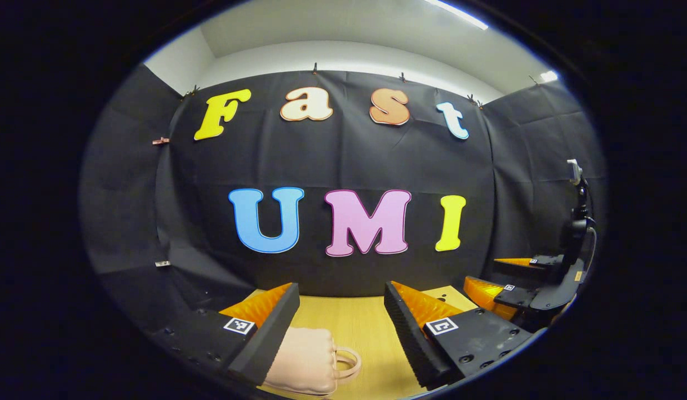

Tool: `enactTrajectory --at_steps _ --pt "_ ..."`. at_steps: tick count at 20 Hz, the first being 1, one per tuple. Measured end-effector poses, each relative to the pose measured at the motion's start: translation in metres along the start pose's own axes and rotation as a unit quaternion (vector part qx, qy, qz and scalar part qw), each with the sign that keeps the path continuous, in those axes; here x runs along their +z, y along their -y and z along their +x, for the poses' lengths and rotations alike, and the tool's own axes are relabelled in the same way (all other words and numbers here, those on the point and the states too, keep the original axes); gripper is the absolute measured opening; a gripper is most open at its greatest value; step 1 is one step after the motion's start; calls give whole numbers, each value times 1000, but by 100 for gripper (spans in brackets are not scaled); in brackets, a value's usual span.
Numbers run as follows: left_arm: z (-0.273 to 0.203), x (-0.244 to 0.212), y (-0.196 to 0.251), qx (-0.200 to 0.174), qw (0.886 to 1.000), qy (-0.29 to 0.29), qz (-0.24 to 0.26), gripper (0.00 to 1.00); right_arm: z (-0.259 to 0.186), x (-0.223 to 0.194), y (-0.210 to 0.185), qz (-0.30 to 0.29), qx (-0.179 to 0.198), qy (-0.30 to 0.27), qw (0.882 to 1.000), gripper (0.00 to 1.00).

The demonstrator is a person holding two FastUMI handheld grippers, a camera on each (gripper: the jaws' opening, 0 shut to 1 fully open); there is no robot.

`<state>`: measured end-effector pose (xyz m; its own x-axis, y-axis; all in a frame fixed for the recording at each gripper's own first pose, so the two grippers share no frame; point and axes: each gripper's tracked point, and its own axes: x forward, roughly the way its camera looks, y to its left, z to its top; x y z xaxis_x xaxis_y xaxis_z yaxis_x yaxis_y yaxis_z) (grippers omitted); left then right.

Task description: First open the suitcase, pack the skin care products into it, and then close the suitcase.

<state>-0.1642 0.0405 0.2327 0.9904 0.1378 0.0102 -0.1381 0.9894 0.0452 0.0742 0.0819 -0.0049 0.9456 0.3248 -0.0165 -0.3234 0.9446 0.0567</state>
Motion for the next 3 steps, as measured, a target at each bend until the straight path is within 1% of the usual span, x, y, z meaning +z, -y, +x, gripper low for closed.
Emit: enactTrajectory --at_steps 1,3 --pt "1 3 -2 2 1000 0 5 96 2 2 -3 2 -1 4 1000 98" --pt "0 4 -8 4 1000 -1 1 96 5 -1 -10 5 1 0 1000 98"
